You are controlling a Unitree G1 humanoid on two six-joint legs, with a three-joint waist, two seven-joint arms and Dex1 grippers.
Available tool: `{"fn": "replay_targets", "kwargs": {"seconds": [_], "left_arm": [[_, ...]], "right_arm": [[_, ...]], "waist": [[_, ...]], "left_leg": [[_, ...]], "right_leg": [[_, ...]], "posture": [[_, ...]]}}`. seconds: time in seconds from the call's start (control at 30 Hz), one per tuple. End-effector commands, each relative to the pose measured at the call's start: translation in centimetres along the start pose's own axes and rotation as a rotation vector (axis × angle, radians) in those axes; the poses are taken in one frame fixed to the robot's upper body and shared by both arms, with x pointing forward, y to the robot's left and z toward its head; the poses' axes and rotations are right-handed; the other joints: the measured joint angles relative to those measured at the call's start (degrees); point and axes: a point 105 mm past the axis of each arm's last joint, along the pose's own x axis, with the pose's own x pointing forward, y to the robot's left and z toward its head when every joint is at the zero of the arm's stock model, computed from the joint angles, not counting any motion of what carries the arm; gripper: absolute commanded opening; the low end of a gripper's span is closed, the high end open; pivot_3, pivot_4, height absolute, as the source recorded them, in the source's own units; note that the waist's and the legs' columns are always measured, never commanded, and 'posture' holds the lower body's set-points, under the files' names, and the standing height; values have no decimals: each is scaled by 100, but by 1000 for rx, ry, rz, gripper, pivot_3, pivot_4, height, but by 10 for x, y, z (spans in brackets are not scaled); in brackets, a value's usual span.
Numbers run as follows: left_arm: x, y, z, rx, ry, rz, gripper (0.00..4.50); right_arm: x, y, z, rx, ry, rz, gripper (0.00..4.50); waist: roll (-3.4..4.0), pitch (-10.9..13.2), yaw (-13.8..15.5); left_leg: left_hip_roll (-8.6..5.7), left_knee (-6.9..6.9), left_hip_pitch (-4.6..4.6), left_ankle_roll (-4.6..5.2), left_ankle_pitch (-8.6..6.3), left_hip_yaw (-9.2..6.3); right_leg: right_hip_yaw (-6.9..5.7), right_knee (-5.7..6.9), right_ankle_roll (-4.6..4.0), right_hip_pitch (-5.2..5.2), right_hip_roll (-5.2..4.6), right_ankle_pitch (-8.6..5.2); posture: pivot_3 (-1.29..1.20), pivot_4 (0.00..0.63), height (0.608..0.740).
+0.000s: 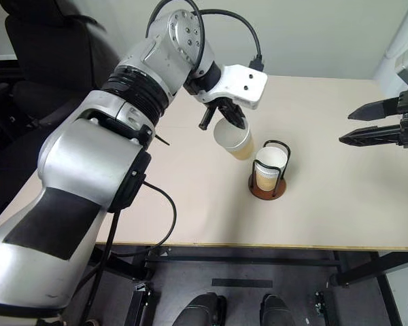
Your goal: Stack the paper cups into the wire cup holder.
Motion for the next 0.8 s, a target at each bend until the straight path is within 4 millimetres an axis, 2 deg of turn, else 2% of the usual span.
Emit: {"fn": "replay_targets", "kwargs": {"seconds": [0.03,0.3,0.8], "left_arm": [[-17,17,26,37,-51,95,27],[-6,17,42,34,-118,94,27],[15,6,50,49,-141,11,27]], "right_arm": [[-14,-3,7,-39,1,-52,3344],[-20,-1,0,-30,36,-66,3344],[-22,3,-4,-26,47,-78,3344]], "waist": [[-1,0,2],[-1,1,15],[-1,1,15]], "left_leg": [[-1,0,-1,0,0,0],[-5,2,-1,2,-2,3],[-7,5,2,5,-3,10]], "right_leg": [[-2,0,-1,0,3,0],[-2,0,5,2,-4,-2],[1,-1,32,8,-7,6]], "posture": [[0,150,740],[0,150,740],[0,150,740]]}}
